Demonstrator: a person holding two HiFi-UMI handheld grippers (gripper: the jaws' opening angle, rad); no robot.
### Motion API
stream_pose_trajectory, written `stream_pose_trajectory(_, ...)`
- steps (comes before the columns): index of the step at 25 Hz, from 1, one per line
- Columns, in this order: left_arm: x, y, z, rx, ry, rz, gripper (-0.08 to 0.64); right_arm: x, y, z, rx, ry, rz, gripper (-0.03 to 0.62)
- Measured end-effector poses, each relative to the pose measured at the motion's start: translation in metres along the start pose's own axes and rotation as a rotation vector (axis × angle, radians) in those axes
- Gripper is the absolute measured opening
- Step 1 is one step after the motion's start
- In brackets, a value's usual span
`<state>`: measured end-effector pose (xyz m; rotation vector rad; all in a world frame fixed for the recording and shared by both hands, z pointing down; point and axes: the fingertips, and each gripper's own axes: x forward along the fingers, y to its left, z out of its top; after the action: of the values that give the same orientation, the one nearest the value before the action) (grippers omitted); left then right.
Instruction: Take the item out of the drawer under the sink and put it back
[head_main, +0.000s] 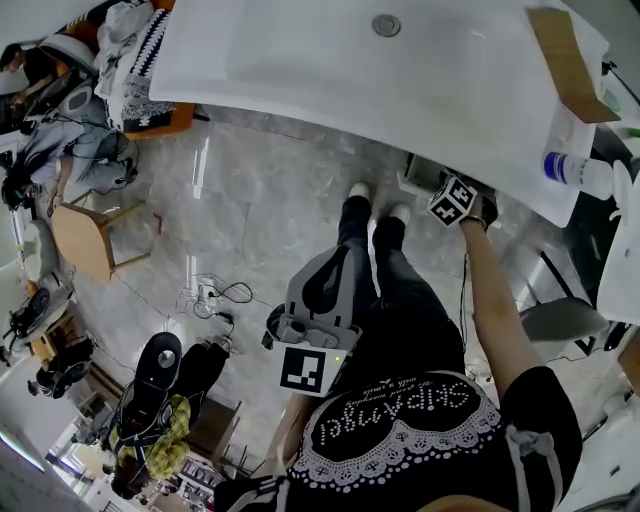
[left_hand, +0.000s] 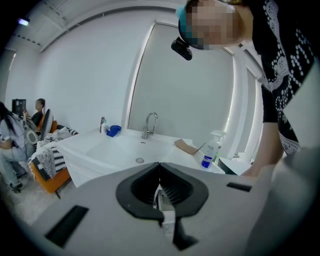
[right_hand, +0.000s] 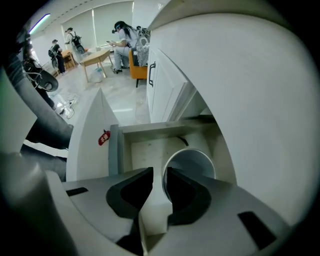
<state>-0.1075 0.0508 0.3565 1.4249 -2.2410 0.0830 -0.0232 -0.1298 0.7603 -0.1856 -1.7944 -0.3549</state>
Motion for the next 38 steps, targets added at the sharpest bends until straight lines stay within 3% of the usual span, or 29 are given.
stream_pose_trajectory(2, 0.0, 0.003, 0.0, -0.004, 0.003, 0.007, 0.006, 0.002, 0.0, -0.003, 0.006, 0.023, 0.003, 0.087)
stream_pose_trajectory(5, 0.002, 0.006, 0.001, -0.007, 0.0, 0.006, 0.006, 0.005, -0.002, -0.002, -0.027, 0.031, -0.009, 0.026)
stream_pose_trajectory(10, 0.001, 0.007, 0.006, 0.0, -0.006, -0.019, 0.006, -0.015, -0.001, 0.008, -0.074, -0.022, -0.054, 0.025)
stream_pose_trajectory(19, 0.001, -0.014, 0.02, 0.033, -0.045, -0.141, 0.006, -0.085, 0.022, 0.012, 0.023, -0.145, -0.075, 0.025)
stream_pose_trajectory(23, -0.004, -0.032, 0.025, 0.058, -0.071, -0.215, 0.006, -0.128, 0.024, 0.007, 0.124, -0.218, -0.145, 0.023)
stream_pose_trajectory(30, 0.0, -0.052, 0.035, 0.105, -0.132, -0.363, 0.006, -0.212, 0.035, 0.009, 0.461, -0.44, -0.212, 0.025)
stream_pose_trajectory(38, 0.002, -0.084, 0.048, 0.202, -0.173, -0.509, 0.006, -0.313, 0.017, 0.001, 0.655, -0.695, -0.395, 0.025)
